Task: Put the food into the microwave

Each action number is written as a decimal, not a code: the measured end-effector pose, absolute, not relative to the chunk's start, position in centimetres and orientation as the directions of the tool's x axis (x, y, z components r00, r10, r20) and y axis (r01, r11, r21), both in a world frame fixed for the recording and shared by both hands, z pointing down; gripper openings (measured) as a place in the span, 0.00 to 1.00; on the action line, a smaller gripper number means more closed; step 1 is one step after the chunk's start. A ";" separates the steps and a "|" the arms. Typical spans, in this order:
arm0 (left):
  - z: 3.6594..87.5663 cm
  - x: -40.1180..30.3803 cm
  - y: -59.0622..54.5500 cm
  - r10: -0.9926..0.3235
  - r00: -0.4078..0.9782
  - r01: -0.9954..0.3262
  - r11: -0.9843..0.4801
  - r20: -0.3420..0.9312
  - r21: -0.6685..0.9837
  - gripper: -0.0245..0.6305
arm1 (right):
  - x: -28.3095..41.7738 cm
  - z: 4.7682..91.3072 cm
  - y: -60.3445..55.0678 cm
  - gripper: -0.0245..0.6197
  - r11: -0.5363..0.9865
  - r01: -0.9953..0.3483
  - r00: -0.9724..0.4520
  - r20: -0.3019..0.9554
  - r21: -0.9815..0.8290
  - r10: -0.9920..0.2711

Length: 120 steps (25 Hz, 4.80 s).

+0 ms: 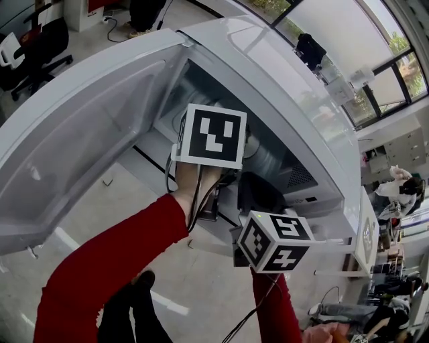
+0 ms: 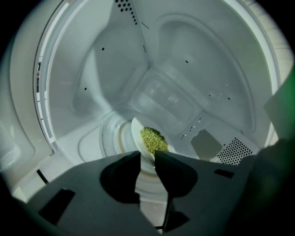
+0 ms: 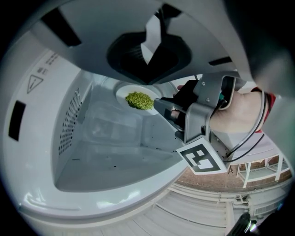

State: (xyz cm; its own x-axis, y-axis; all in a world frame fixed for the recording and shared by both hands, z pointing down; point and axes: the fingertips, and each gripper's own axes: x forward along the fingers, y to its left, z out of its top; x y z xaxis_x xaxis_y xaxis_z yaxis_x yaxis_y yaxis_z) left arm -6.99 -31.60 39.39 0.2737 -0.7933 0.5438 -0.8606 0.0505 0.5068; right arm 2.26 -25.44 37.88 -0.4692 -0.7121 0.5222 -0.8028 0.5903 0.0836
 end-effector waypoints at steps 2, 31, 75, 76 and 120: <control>39.4 -6.6 -31.5 -0.788 0.284 -0.865 0.035 0.547 0.501 0.18 | 2.3 37.9 -25.5 0.06 0.592 -0.802 -0.470 0.523 0.084 -0.711; 39.9 -7.9 -32.1 -0.792 0.208 -0.916 0.048 0.574 0.398 0.21 | 2.1 38.1 -25.6 0.06 0.605 -0.791 -0.480 0.522 0.091 -0.705; 29.2 -2.7 -4.8 -0.836 0.528 -0.837 -0.480 0.153 0.262 0.05 | 9.7 28.3 -2.2 0.06 0.536 -0.742 -0.624 0.122 -0.402 -0.772; 28.9 -2.7 -4.6 -0.833 0.533 -0.834 -0.490 0.145 0.254 0.05 | 10.0 28.3 -1.9 0.06 0.532 -0.744 -0.618 0.114 -0.404 -0.778; 27.4 -2.6 -2.4 -0.828 0.553 -0.817 -0.516 0.098 0.257 0.05 | 10.8 28.9 0.0 0.06 0.526 -0.809 -0.572 0.144 -0.263 -0.808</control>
